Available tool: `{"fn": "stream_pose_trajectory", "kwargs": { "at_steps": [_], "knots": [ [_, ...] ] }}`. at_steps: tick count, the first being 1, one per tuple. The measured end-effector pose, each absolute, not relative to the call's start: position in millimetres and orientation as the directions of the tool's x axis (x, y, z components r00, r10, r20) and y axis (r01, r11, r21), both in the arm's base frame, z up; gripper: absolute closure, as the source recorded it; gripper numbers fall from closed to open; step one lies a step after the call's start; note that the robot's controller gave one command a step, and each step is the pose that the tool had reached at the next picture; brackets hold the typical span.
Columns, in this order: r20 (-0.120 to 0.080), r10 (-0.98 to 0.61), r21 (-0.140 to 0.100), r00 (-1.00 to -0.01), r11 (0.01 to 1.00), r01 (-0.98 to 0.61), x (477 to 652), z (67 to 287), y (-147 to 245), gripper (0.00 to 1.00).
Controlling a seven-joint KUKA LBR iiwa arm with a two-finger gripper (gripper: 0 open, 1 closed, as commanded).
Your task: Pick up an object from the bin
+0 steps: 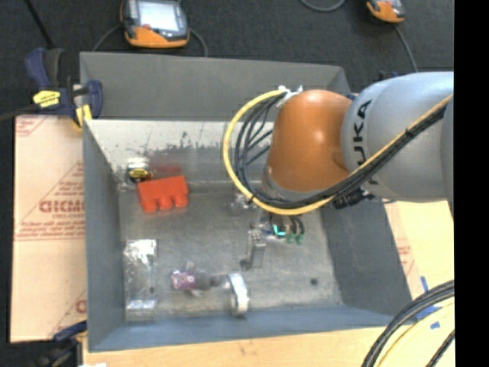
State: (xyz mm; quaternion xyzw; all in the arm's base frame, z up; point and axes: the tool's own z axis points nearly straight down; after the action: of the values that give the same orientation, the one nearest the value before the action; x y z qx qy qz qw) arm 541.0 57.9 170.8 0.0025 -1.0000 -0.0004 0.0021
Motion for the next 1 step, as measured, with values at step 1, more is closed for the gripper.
{"fn": "stream_pose_trajectory", "kwargs": {
  "at_steps": [1],
  "knots": [
    [-0.015,-0.156,0.000,-0.988,0.988,-0.156,506.9,90.1,76.2,0.00]
  ]
}}
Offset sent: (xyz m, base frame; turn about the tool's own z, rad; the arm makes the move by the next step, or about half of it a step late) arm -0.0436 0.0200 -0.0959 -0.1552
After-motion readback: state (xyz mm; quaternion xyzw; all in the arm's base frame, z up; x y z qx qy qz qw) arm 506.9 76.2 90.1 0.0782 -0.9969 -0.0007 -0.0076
